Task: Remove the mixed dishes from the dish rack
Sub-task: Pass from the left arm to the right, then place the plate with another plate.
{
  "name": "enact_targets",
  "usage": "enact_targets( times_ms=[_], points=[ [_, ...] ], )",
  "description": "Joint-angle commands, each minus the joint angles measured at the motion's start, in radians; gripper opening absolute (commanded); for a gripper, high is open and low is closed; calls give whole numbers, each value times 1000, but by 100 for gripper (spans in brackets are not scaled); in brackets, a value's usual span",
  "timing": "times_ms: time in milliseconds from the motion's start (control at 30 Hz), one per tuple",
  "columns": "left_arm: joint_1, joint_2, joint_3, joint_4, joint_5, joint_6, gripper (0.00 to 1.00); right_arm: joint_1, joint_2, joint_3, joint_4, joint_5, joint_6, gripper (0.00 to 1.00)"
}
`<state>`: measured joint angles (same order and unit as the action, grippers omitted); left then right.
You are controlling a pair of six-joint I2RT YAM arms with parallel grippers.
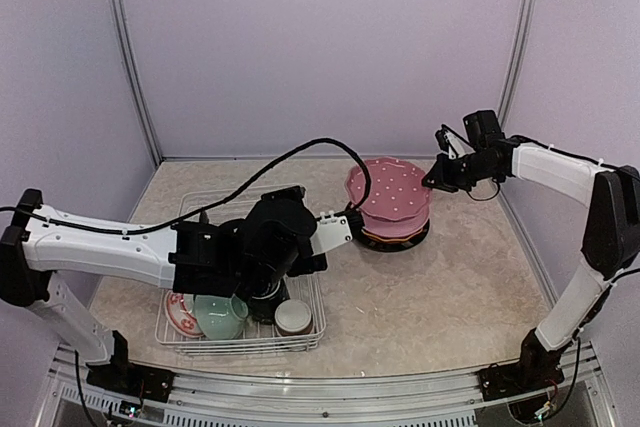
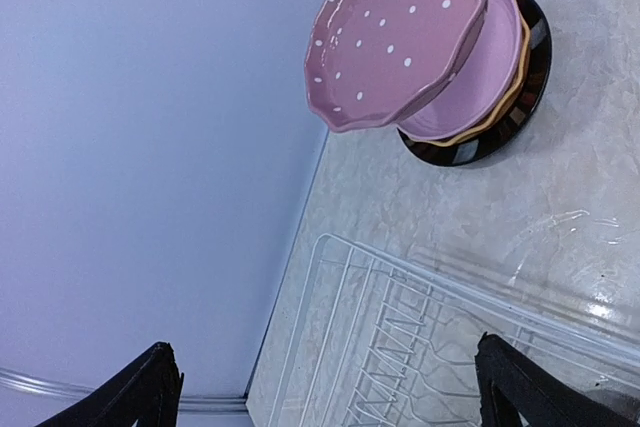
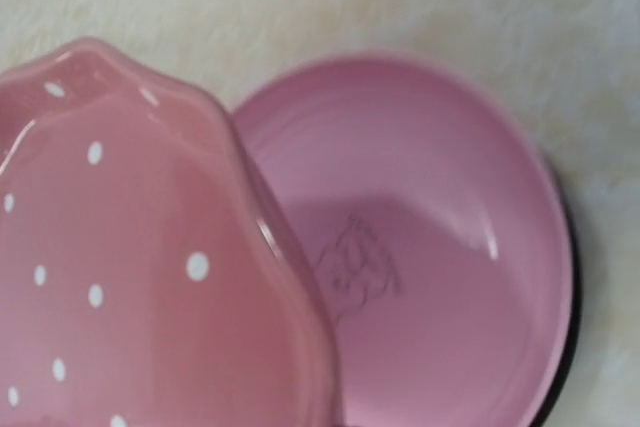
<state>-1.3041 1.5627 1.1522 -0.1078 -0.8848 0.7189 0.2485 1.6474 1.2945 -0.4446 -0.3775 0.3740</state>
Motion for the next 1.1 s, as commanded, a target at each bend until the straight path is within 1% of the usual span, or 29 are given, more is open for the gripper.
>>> enact_targets(
  times_ms=[0,200,367,500,733,867,900,1067],
  points=[
    [51,-83,42,-184,29,-268,99,-14,46,73,111,20,15,0],
    [112,-178,49,-315,56,-478,99,-22,111,106,115,85,-7,0],
    [178,-266,33,-399,133,-656,99,-26,150,108,122,122,-23,0],
    [219,-344,9,-418,181,-739,99,-29,174,97,150,140,-24,0],
    [287,-400,-2,-481,233,-861,99,-31,209,78,196,132,-24,0],
    [340,-431,-3,-514,288,-930,99,-30,211,67,207,119,-30,0],
    [357,-437,-2,-521,309,-950,99,-31,209,63,208,116,-32,3],
    [456,-482,3,-570,409,-1060,99,-31,185,49,192,133,-42,27]
  ],
)
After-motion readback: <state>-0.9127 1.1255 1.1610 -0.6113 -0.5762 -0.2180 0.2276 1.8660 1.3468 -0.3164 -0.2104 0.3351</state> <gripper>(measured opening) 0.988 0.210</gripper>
